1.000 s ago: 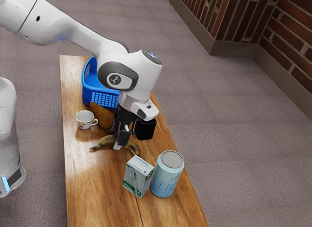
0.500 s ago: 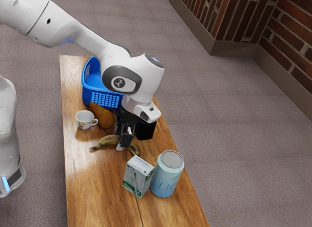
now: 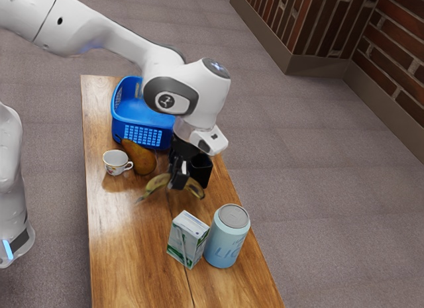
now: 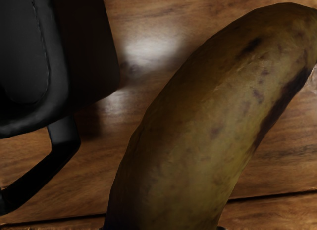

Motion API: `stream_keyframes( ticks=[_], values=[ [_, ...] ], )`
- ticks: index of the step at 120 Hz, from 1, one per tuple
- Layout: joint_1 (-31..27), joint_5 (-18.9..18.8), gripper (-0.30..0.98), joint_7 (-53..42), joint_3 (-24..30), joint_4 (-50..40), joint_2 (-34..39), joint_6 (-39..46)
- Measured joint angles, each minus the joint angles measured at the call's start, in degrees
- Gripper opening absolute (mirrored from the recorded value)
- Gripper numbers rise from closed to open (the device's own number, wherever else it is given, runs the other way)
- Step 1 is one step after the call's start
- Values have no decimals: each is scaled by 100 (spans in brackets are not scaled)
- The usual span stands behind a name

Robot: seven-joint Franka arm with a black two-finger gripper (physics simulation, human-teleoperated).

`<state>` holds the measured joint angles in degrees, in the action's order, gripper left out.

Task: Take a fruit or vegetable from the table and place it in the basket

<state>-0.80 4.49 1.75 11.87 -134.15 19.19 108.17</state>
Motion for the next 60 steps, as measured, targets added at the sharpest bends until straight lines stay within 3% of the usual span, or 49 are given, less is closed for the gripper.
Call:
stream_keyframes(
  ticks=[25, 60],
  values=[
    [18, -337, 19, -1, -27, 958, 66, -705],
    [-14, -797, 19, -165, -1239, 1366, 257, -1285]
  ],
)
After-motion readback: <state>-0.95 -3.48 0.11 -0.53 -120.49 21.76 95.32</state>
